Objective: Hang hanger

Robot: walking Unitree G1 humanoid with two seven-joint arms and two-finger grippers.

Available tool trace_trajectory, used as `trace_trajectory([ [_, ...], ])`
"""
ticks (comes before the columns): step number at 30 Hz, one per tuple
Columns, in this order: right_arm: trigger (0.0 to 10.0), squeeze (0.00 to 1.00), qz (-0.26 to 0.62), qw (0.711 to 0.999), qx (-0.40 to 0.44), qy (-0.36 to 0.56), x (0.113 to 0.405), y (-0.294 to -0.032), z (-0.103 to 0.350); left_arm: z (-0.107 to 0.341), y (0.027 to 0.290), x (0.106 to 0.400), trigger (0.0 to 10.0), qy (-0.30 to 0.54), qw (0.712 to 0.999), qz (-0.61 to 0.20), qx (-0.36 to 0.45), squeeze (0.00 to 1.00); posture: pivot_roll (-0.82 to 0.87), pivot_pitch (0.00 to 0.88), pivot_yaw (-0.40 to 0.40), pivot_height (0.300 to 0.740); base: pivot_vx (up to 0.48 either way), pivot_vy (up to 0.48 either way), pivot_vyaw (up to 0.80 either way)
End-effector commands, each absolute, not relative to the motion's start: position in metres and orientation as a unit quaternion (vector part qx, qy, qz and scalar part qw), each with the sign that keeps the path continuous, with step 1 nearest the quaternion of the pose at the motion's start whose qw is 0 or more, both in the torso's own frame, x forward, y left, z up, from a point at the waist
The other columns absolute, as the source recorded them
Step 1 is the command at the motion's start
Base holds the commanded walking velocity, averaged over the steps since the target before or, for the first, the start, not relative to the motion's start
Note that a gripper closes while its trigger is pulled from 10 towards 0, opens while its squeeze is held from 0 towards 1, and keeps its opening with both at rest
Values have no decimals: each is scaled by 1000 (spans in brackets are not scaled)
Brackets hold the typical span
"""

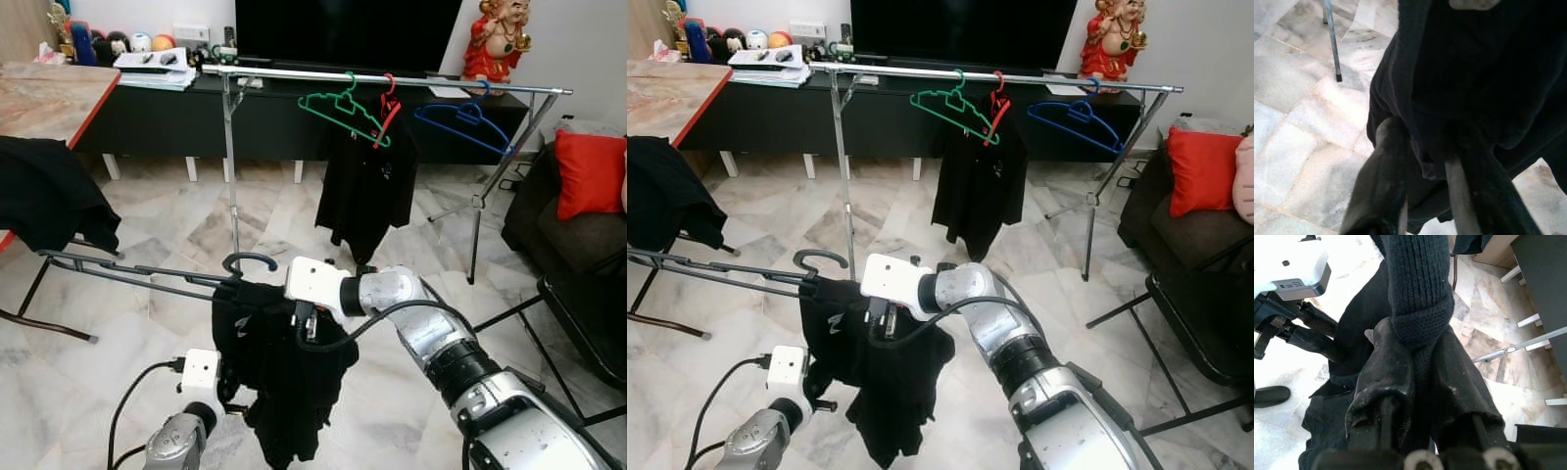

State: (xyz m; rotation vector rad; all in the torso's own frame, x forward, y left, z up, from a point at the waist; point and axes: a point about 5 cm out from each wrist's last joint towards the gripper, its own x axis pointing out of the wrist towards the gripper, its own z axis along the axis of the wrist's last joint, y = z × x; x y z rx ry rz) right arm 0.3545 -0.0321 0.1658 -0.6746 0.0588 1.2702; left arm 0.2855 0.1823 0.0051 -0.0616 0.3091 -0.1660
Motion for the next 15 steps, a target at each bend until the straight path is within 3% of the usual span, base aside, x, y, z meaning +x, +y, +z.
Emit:
trace_trajectory([
  [1,0,0,581,753,-310,7,355,-30,175,5,182,287,10000,157,985,-68,-32,1000,68,80,-142,740,0,0,0],
  [9,0,0,583,750,-311,5,355,-31,176,8,187,290,10000,150,988,-30,-26,1000,63,80,-144,740,0,0,0],
  [10,0,0,584,750,-312,4,355,-30,177,9,186,291,10000,148,988,-29,-30,0,63,80,-144,740,0,0,0],
  [15,0,0,585,749,-312,3,355,-30,177,9,179,292,10000,149,986,-52,-42,0,57,75,-144,740,0,0,0],
])
